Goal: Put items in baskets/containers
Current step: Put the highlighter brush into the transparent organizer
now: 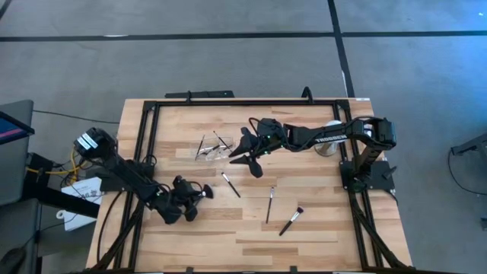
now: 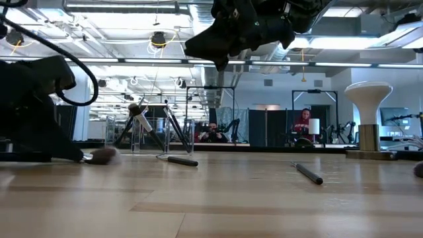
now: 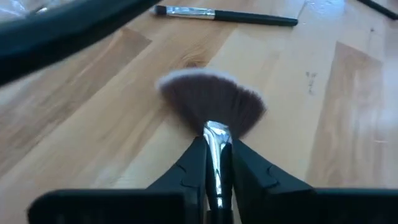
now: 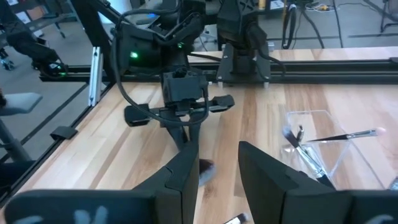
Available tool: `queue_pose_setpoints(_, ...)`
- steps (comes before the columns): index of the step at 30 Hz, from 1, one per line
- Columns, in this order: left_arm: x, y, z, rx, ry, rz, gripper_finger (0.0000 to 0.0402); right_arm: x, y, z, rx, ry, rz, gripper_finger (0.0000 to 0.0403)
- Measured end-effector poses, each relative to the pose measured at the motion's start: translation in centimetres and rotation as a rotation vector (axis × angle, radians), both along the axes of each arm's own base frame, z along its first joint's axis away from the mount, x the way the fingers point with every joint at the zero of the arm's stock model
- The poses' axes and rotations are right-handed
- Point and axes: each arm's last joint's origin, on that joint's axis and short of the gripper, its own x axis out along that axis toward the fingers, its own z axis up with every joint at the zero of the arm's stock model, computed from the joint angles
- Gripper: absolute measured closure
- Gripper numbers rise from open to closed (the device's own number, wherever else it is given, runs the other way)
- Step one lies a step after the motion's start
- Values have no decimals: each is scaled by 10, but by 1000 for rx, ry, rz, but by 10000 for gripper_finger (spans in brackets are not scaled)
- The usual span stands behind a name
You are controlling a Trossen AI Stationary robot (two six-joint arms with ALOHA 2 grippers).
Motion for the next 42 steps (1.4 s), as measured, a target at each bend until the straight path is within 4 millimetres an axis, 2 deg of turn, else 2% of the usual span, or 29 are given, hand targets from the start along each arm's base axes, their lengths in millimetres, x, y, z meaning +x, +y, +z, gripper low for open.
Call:
queue_pose_setpoints(5, 6, 8, 25, 60, -104, 8, 372, 0, 0, 0, -6, 1, -14, 300)
queue_pose_setpoints(11, 11, 26, 60, 152, -206, 16, 400, -2, 12, -7, -5, 13, 16, 300)
queue_pose_setpoints(16, 17, 35, 66, 48, -177, -79, 399, -6, 23, -18, -2, 61, 43, 300)
queue_pose_setpoints(20, 23, 40, 54, 82, -120, -47, 382, -4, 25, -15, -4, 31, 48, 300)
queue_pose_setpoints(26, 43, 48, 25, 147, -100, 57, 306, -4, 24, -14, -6, 18, 44, 300)
queue_pose_setpoints(32, 60, 46, -1, 141, -118, -8, 253, -4, 24, -14, -6, 17, 45, 300)
queue_pose_setpoints(38, 58, 47, -29, 156, -60, 51, 250, -4, 23, -14, -8, 16, 42, 300)
queue_pose_setpoints(42, 56, 44, -35, 191, -57, 69, 293, -4, 21, -15, -9, 23, 40, 300)
